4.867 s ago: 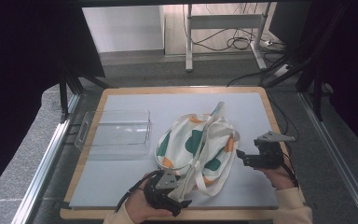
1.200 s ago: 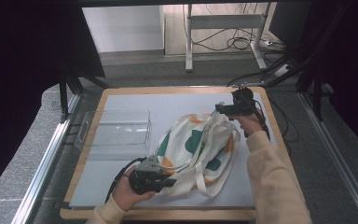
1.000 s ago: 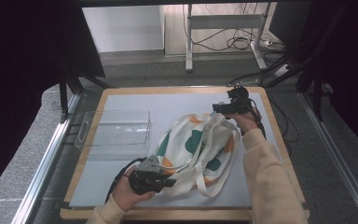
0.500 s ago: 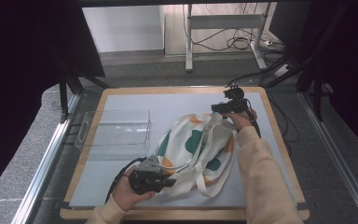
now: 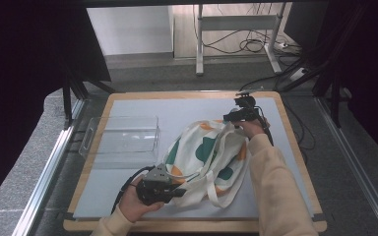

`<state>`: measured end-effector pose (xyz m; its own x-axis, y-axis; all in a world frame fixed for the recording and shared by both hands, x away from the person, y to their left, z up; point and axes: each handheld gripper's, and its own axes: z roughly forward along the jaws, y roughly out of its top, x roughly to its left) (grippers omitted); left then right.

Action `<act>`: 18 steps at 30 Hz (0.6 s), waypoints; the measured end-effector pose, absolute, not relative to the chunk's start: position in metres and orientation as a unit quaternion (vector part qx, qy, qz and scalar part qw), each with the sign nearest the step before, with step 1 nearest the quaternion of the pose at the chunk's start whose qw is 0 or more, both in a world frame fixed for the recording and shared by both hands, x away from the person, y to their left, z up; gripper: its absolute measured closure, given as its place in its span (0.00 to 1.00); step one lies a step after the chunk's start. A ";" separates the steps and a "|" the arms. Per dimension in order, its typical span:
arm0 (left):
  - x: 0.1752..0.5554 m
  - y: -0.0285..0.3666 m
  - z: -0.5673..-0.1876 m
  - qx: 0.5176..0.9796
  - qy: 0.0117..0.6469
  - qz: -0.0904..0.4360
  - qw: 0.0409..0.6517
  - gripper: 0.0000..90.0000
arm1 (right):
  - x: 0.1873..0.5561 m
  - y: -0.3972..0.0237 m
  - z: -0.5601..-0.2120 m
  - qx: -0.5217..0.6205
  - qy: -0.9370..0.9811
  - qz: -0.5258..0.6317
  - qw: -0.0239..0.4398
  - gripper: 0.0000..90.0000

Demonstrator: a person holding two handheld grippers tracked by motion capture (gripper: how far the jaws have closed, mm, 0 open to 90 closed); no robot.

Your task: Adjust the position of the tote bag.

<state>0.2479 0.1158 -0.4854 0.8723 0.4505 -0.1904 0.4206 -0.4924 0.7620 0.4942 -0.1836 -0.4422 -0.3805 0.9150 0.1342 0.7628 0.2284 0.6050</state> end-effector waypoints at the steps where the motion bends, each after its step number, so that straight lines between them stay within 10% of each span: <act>1: 0.248 0.116 -0.485 0.864 0.252 0.017 0.436 0.88 | 0.494 -0.183 -0.443 0.542 0.776 0.300 0.122 0.54; 18: 0.248 0.115 -0.486 0.864 0.253 0.017 0.436 0.88 | 0.489 -0.187 -0.441 0.526 0.792 0.288 0.114 0.90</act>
